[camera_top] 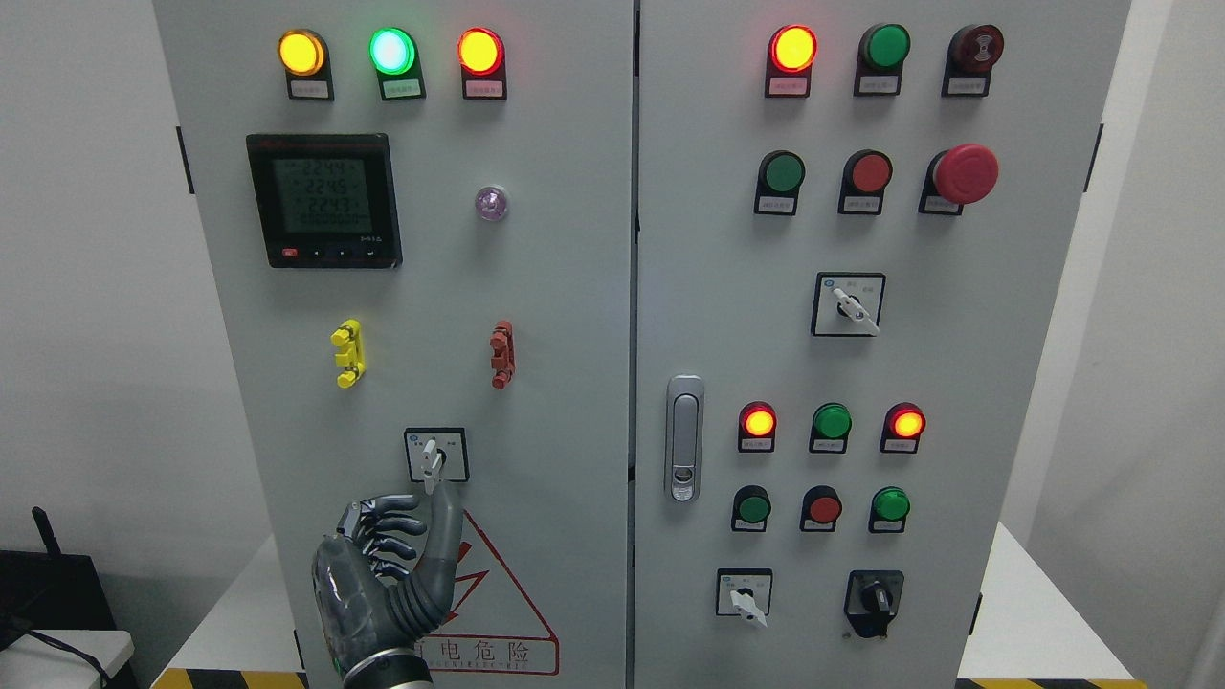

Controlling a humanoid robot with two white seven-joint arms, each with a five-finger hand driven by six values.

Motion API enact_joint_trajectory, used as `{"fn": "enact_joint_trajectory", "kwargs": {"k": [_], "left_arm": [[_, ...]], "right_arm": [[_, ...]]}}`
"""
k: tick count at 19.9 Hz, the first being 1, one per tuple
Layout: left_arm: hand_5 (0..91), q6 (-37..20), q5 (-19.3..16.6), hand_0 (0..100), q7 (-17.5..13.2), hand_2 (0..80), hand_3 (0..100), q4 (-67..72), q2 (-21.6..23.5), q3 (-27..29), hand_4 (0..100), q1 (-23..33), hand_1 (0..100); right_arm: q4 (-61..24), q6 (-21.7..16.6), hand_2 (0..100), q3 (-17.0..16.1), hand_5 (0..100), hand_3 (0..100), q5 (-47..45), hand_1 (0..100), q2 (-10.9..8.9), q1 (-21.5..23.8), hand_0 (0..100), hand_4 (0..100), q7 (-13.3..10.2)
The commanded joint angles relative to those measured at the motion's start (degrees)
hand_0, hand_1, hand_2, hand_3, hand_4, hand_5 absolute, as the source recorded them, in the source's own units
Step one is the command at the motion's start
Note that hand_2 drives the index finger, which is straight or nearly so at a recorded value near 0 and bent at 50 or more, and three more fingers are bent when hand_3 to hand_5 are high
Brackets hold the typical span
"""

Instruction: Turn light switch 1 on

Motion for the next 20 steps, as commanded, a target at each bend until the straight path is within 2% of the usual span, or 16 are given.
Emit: {"fn": "enact_joint_trajectory", "kwargs": {"k": [1,7,20], "left_arm": [[79.4,1.35,-0.12,12,0.0,50.2,72,0.08,-0.22,0.55,80,-1.89,46],[79.3,2.93,-0.12,9,0.0,50.5,72,0.08,-0.22,0.91,80,-2.51,47],[78.7,5.74,-0.12,10,-0.79,51.6,72,0.78,-0.22,0.73,80,-3.39,47]], "right_arm": [[-0.05,0.0,0,0.0,0,0,-1.06,39,0.0,0.0,12,0,0.06],[0.04,0.0,0,0.0,0,0,-1.06,39,0.0,0.0,12,0,-0.03],[0.04,0.0,0,0.0,0,0,-1.06,39,0.0,0.0,12,0,0.06]]}}
